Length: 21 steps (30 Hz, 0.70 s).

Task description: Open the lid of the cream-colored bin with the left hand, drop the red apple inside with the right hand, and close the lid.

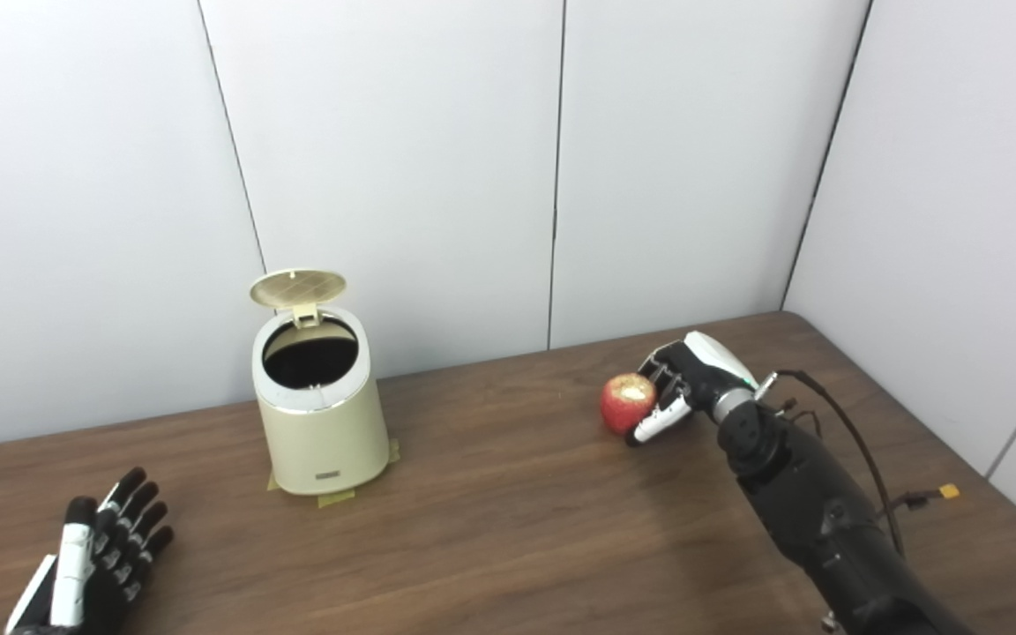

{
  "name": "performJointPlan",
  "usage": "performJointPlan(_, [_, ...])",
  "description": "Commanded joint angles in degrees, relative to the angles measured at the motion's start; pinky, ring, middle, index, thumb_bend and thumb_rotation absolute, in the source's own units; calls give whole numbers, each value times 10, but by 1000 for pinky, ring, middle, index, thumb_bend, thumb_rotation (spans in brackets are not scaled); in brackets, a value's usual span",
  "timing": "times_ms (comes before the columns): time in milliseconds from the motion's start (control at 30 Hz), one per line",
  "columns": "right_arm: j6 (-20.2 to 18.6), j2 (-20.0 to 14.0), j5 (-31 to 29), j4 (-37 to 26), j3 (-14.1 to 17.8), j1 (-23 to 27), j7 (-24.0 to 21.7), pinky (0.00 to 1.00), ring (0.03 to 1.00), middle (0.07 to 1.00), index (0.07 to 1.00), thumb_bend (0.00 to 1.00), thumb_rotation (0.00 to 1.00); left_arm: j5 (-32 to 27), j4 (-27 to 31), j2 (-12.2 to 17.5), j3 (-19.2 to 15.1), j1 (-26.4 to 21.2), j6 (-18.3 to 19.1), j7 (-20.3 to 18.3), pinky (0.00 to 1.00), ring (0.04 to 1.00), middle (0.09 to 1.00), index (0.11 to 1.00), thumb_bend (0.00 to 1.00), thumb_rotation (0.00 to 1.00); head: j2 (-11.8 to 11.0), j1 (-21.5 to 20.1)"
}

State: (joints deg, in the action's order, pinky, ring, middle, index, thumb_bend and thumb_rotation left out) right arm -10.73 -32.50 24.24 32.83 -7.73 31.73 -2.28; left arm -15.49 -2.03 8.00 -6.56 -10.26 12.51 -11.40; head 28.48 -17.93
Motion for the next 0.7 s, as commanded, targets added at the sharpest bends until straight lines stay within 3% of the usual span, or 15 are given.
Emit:
performJointPlan(0, [30, -6, 10, 7, 4, 19, 33, 326, 380, 441, 519, 526, 0, 0, 10, 4, 1, -15, -13, -1, 1000, 1000, 1000, 1000, 857, 840, 1, 1])
performJointPlan(133, [63, 2, 16, 14, 8, 19, 82, 356, 409, 452, 505, 530, 0, 6, 9, 4, 2, -15, -15, 2, 1000, 1000, 1000, 1000, 858, 834, 0, 4])
performJointPlan(200, [79, 9, 11, 15, 19, 23, 108, 428, 476, 507, 472, 527, 0, 10, 7, 4, 3, -15, -17, 4, 1000, 1000, 1000, 1000, 864, 836, 0, 6])
performJointPlan(300, [80, 22, 1, 0, 42, 36, 134, 376, 433, 473, 491, 530, 0, 9, 6, 5, 2, -15, -16, 4, 1000, 1000, 1000, 1000, 872, 836, -1, 8])
performJointPlan(400, [75, 33, -9, -38, 64, 46, 142, 344, 402, 451, 511, 528, 0, 4, 2, 7, 1, -16, -21, -2, 1000, 1000, 1000, 1000, 869, 834, -1, 8])
performJointPlan(533, [70, 39, -5, -81, 71, 58, 140, 381, 435, 459, 497, 531, 0, 4, 3, 4, 1, -16, -20, -1, 1000, 1000, 1000, 1000, 867, 831, -3, 12])
performJointPlan(667, [61, 49, -7, -130, 71, 64, 123, 347, 403, 453, 503, 530, 0, 11, 0, 4, 5, -16, -21, 1, 1000, 1000, 1000, 1000, 869, 842, -6, 23])
